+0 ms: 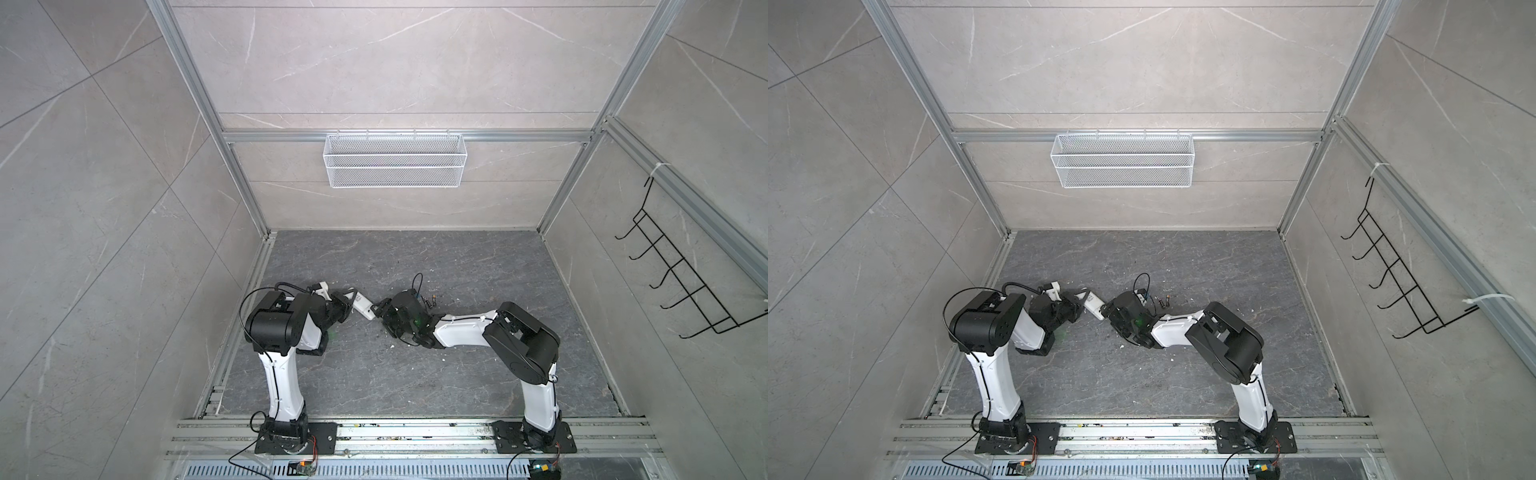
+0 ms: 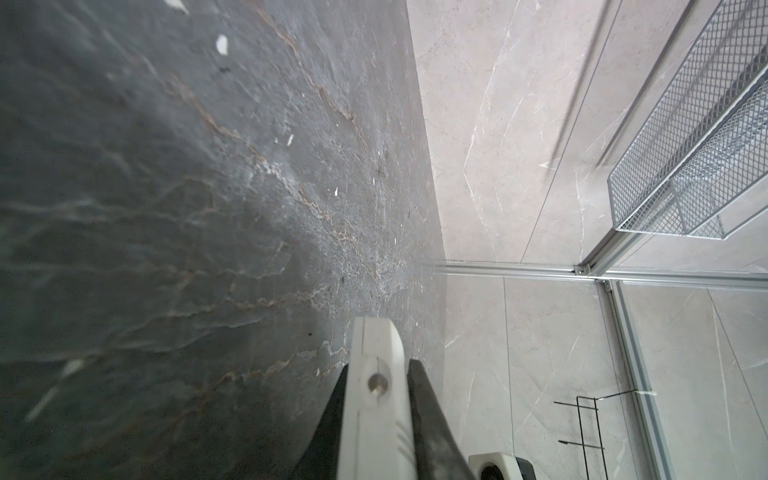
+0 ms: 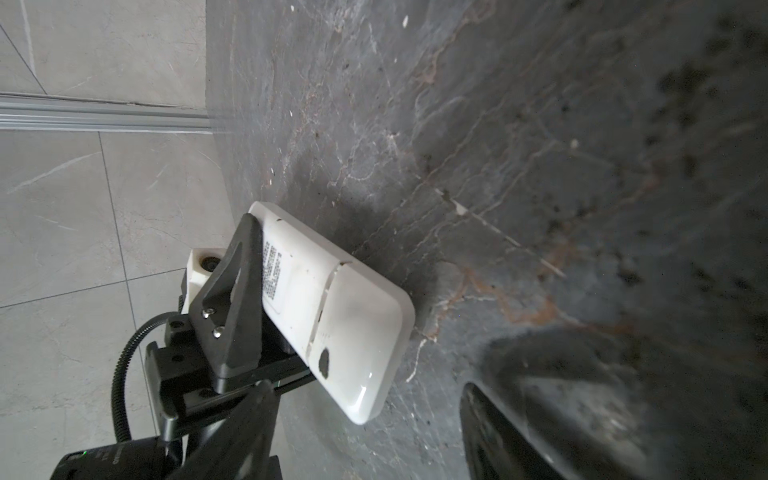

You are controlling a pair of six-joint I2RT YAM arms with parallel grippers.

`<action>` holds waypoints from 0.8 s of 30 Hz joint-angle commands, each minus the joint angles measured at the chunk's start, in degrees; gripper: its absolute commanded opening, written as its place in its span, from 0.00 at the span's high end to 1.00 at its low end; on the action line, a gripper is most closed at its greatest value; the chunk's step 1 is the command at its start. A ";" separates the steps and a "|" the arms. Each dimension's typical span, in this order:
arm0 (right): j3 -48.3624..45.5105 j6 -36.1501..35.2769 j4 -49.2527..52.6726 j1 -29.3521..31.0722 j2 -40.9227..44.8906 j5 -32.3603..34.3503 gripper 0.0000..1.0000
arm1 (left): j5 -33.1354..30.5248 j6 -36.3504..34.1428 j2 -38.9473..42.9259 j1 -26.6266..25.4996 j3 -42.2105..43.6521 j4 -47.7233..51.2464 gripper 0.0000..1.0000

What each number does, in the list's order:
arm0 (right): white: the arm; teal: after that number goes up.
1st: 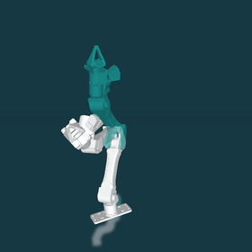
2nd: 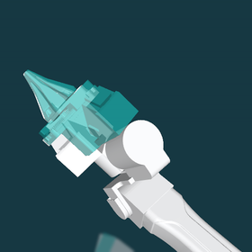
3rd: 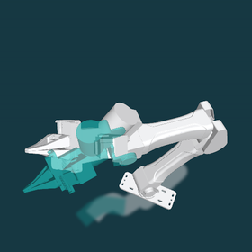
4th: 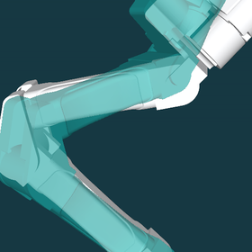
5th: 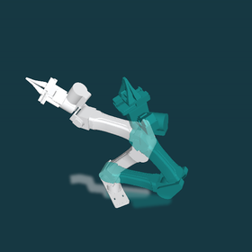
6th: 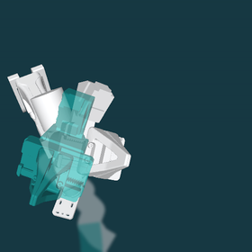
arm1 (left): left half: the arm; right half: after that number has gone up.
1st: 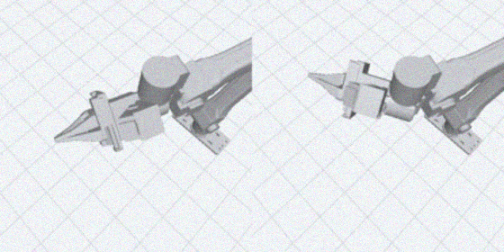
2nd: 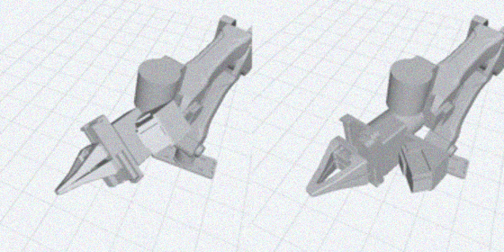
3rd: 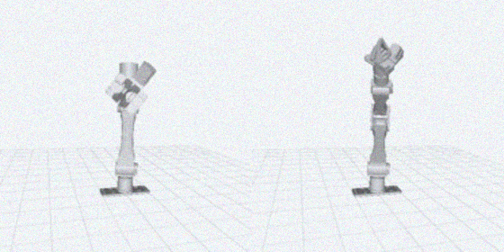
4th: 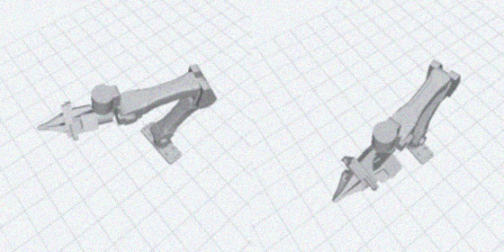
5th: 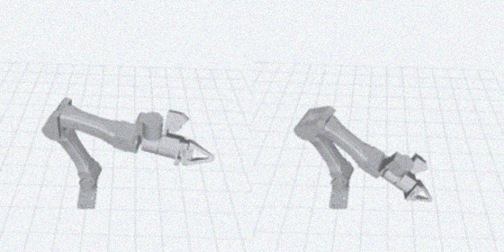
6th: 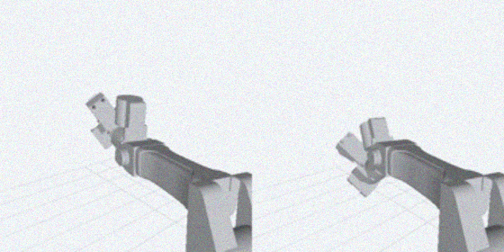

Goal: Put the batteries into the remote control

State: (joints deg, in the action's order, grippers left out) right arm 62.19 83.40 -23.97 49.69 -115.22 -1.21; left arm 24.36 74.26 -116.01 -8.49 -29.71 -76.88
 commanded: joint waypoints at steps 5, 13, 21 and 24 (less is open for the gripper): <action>2.35 1.88 -3.18 -0.87 -1.89 -1.26 0.36 | -4.07 6.09 2.77 -0.51 -1.40 -4.24 1.00; 4.63 4.71 -6.58 -0.94 -5.00 -2.80 0.41 | -5.76 10.00 4.12 -1.85 -2.38 -4.24 1.00; 4.78 4.87 -6.97 -1.34 -5.54 -2.98 0.48 | -6.38 10.30 6.47 -2.19 -1.27 -4.24 1.00; 4.13 5.18 -8.29 -1.60 -6.34 -3.27 0.50 | -6.66 10.29 7.11 -2.49 -1.39 -4.24 1.00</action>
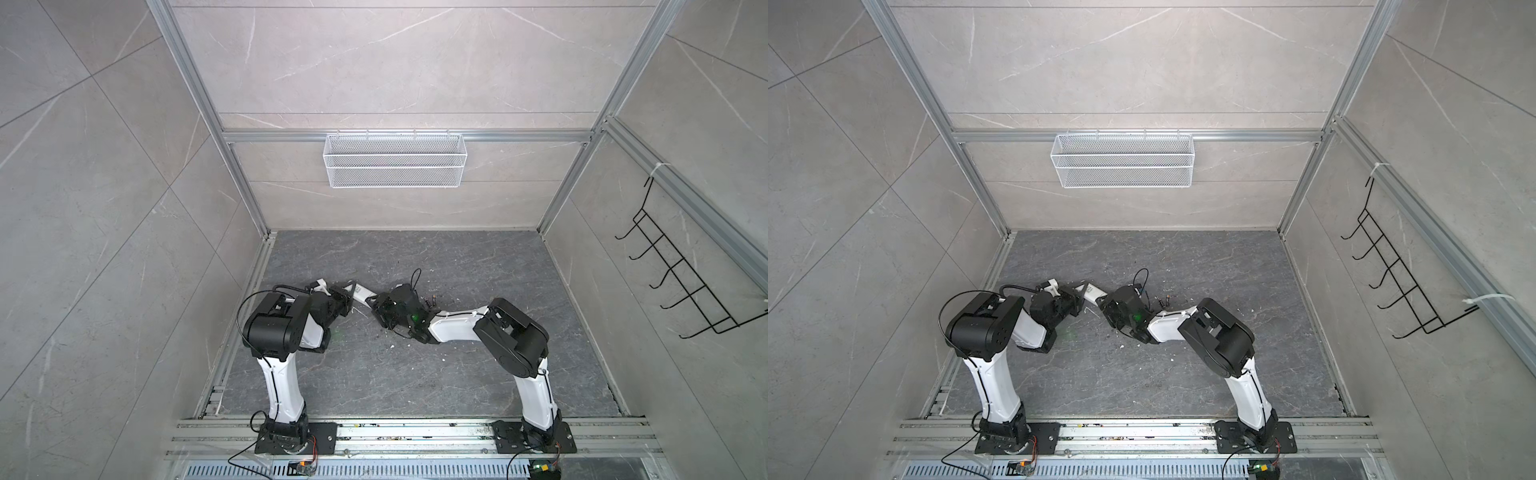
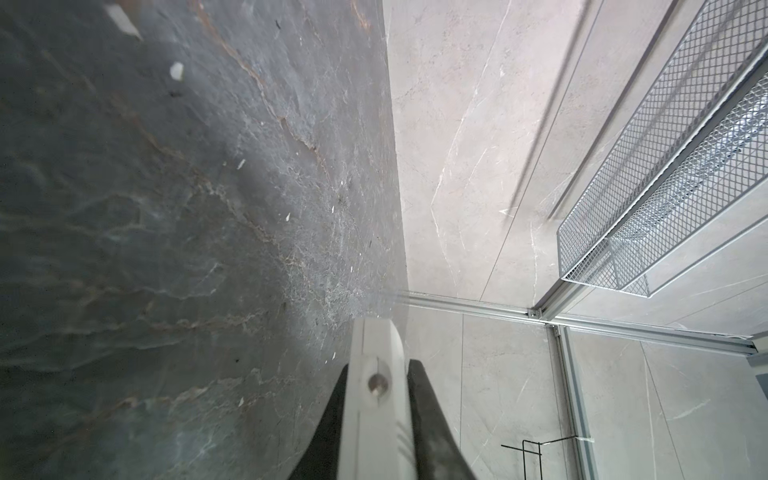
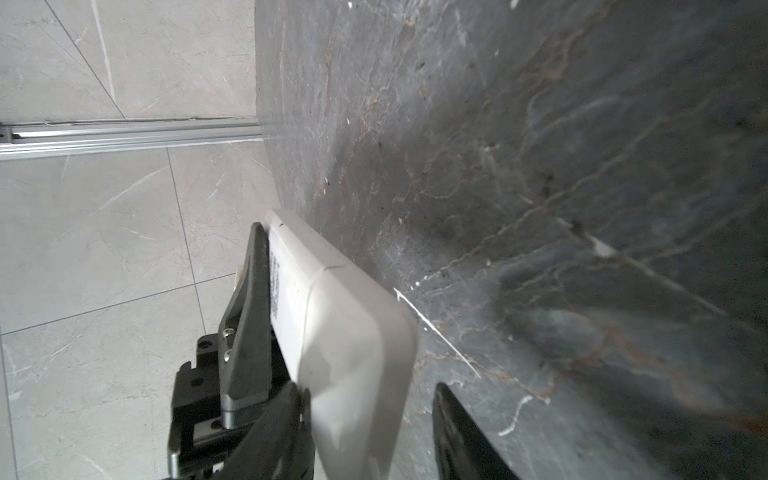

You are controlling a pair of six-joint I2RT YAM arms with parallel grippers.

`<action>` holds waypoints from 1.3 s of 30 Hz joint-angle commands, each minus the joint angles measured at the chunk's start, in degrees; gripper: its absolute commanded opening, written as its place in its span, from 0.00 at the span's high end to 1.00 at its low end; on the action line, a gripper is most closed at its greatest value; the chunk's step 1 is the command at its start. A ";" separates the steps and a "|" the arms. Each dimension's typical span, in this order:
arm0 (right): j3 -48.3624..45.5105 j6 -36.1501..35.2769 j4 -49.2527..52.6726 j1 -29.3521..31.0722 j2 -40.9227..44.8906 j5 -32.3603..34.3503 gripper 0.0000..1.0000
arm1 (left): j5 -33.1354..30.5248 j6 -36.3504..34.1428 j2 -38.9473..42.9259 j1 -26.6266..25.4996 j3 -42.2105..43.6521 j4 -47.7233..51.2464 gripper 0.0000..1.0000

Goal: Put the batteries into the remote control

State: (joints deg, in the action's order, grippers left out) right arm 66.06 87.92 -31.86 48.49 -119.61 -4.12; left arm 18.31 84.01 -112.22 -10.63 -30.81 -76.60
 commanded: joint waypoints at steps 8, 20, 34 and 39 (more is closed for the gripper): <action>0.02 0.94 -1.71 -1.81 -3.53 -2.38 0.54 | -0.73 0.92 3.07 -0.72 -0.83 -4.53 1.00; -5.09 -0.58 0.55 -3.11 -1.73 -2.21 0.73 | -0.99 0.57 0.77 -0.69 -3.03 -4.53 1.00; -5.90 -5.63 9.15 -4.98 -1.65 -2.03 0.75 | -1.90 -5.84 -2.74 -0.76 -3.50 -4.48 1.00; -5.62 -7.32 11.54 -5.47 -1.20 -1.94 0.73 | -1.20 -6.05 -4.11 -0.73 -5.27 -4.52 1.00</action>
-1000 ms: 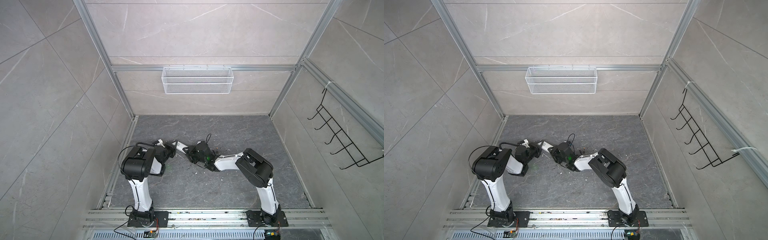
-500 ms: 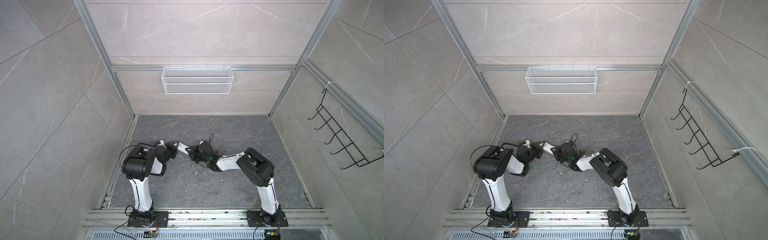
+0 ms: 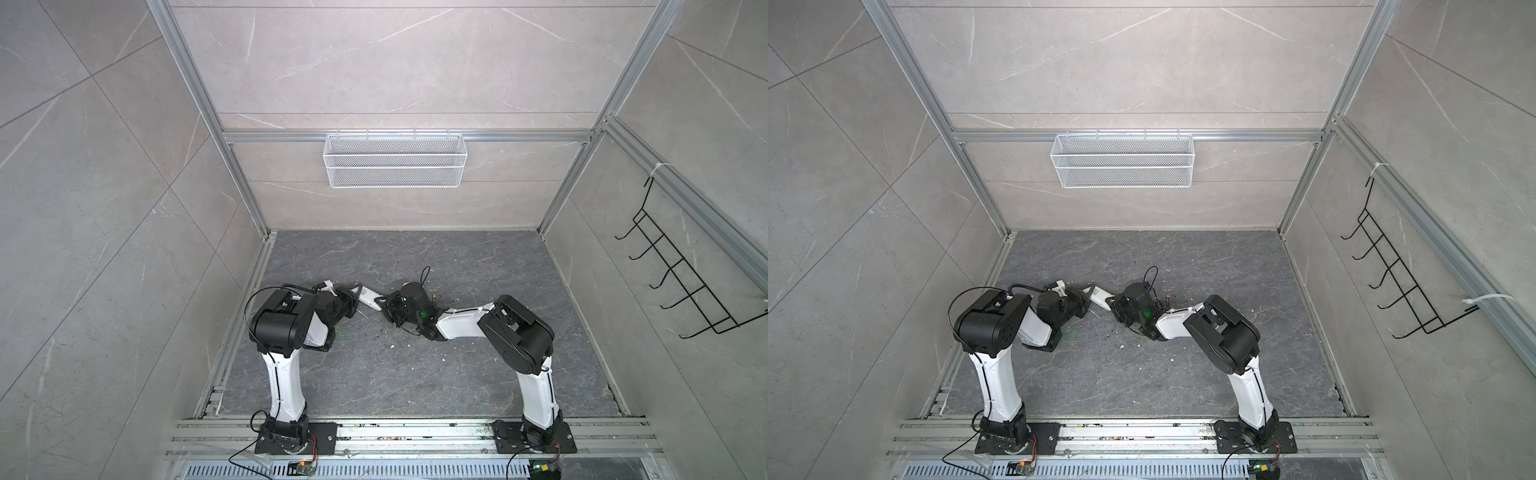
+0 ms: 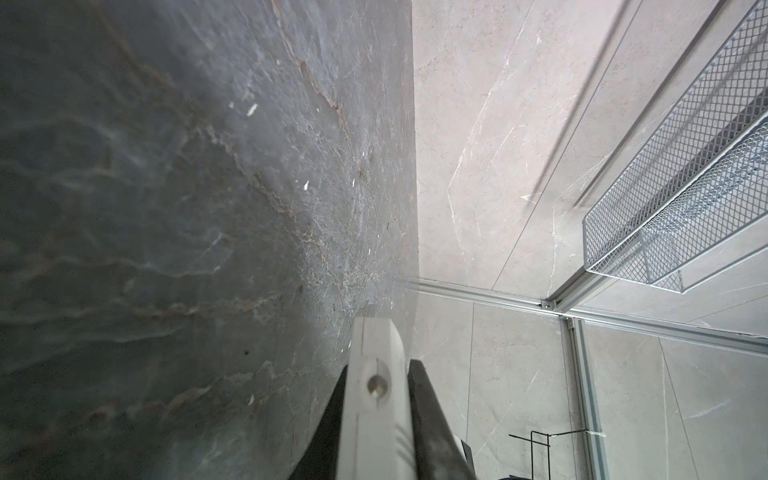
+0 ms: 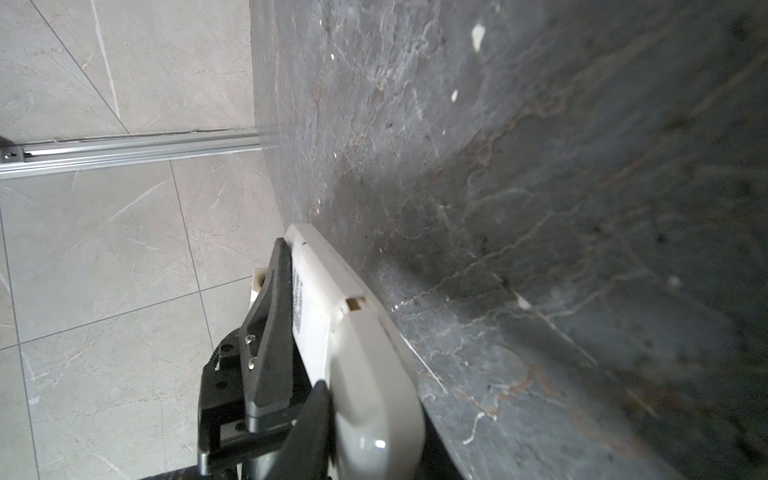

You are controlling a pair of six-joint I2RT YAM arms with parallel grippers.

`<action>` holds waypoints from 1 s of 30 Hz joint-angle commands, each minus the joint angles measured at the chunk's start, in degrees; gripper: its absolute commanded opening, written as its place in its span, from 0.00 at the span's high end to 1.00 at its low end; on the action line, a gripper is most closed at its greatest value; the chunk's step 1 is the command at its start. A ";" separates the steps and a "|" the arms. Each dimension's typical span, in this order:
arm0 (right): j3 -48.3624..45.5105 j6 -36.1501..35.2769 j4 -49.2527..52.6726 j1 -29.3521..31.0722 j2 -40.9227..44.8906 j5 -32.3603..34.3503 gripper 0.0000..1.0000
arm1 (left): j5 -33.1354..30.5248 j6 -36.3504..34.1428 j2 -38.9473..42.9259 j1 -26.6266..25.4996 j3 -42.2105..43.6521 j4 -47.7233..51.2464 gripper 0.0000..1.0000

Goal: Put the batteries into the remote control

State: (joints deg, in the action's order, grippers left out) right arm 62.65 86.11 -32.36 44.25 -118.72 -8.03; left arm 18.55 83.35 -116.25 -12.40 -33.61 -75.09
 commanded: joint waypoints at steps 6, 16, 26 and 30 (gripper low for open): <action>-1.57 -7.73 15.37 -1.50 -1.26 2.75 0.70 | -1.40 -5.24 -1.72 0.93 -3.09 -6.03 1.00; -2.03 -8.18 11.11 -1.98 0.83 0.53 0.35 | -1.75 -5.41 -1.98 0.66 -2.32 -6.04 1.00; 1.51 -5.53 9.83 -1.94 -3.32 -2.07 0.28 | -2.20 -5.01 -1.28 -0.42 -2.08 -6.02 1.00; 2.21 -4.20 7.84 -1.82 -5.19 -2.69 0.33 | -2.03 -4.48 -0.65 -0.71 -2.33 -6.03 1.00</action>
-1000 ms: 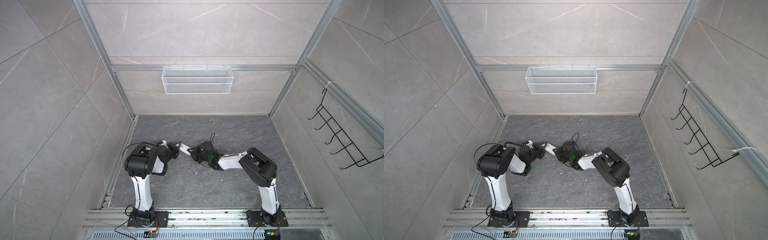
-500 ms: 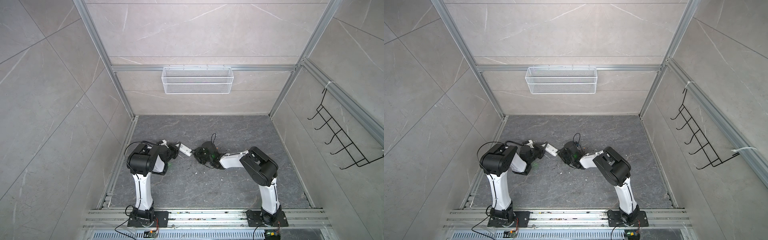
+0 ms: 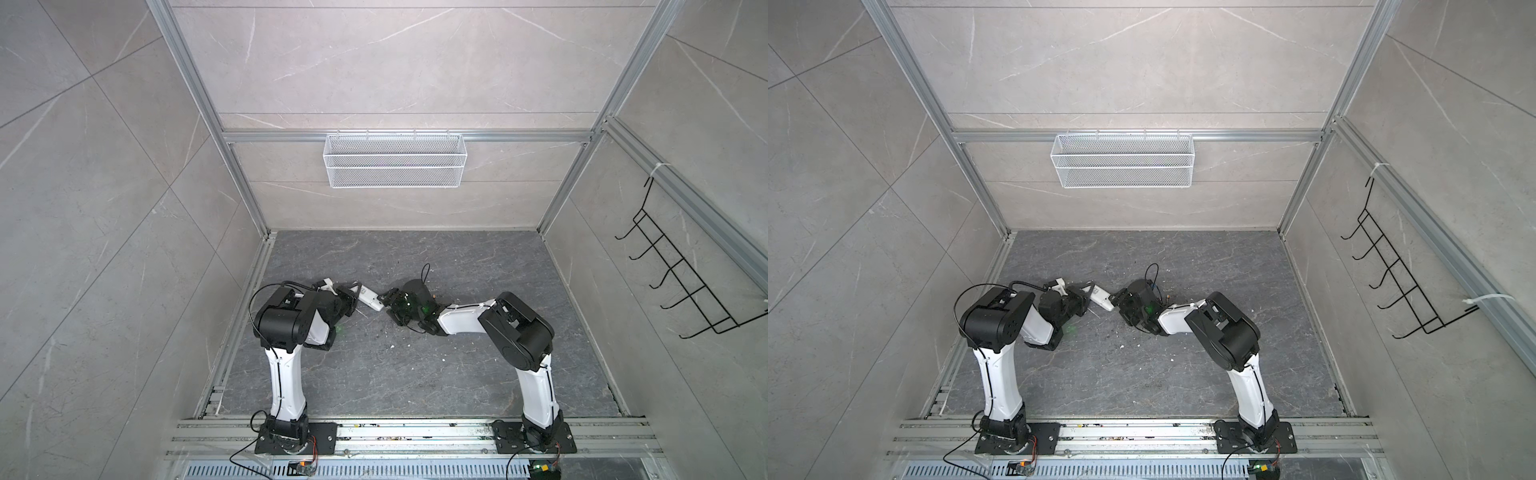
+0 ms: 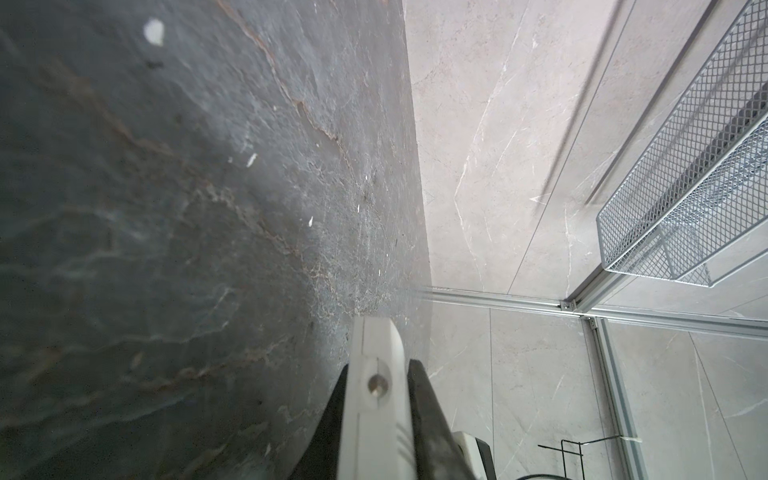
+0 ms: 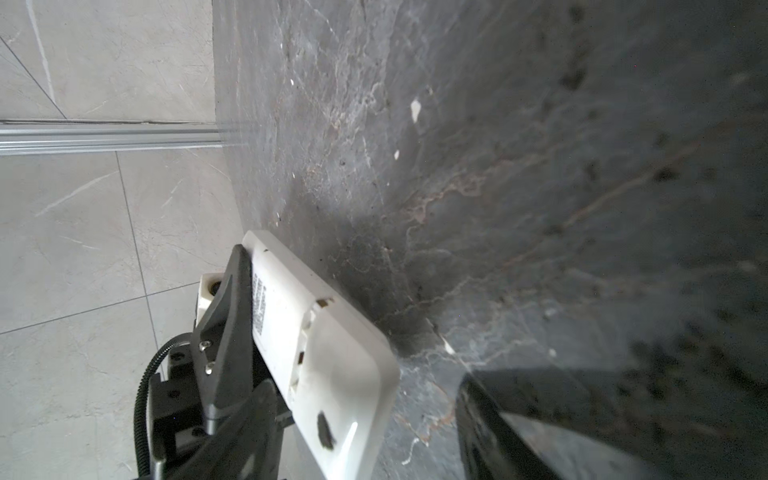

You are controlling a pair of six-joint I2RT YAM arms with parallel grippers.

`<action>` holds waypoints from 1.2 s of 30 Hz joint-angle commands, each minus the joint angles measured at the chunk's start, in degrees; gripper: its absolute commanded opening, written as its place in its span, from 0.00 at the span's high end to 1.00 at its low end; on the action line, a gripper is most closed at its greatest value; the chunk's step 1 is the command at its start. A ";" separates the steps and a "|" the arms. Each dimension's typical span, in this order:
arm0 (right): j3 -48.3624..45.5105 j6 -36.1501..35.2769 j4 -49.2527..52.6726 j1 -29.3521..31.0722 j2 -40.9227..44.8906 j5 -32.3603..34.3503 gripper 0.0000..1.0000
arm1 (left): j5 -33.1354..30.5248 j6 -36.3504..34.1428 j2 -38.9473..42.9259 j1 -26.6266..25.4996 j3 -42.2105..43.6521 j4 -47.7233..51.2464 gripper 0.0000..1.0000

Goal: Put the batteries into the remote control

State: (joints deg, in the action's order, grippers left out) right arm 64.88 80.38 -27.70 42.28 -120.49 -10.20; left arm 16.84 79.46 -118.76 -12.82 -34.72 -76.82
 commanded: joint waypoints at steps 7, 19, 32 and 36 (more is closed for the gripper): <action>1.17 1.62 3.48 0.43 -3.98 -0.48 0.40 | -0.32 -0.36 2.23 -0.46 -1.27 -4.28 1.00; -0.92 0.98 6.23 0.71 -2.97 0.56 0.68 | -0.58 -0.66 3.05 -0.39 -1.50 -4.29 1.00; -2.22 -3.34 14.38 0.05 2.08 3.43 0.75 | -1.18 -4.29 2.83 -0.30 0.31 -4.31 1.00; -2.32 -3.78 15.42 -0.10 3.11 3.78 0.75 | -1.38 -4.70 2.41 -0.33 0.52 -4.30 1.00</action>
State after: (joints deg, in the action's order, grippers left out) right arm 64.03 78.54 -19.31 42.28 -118.39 -7.62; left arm 16.47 76.12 -118.67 -13.45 -34.04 -74.94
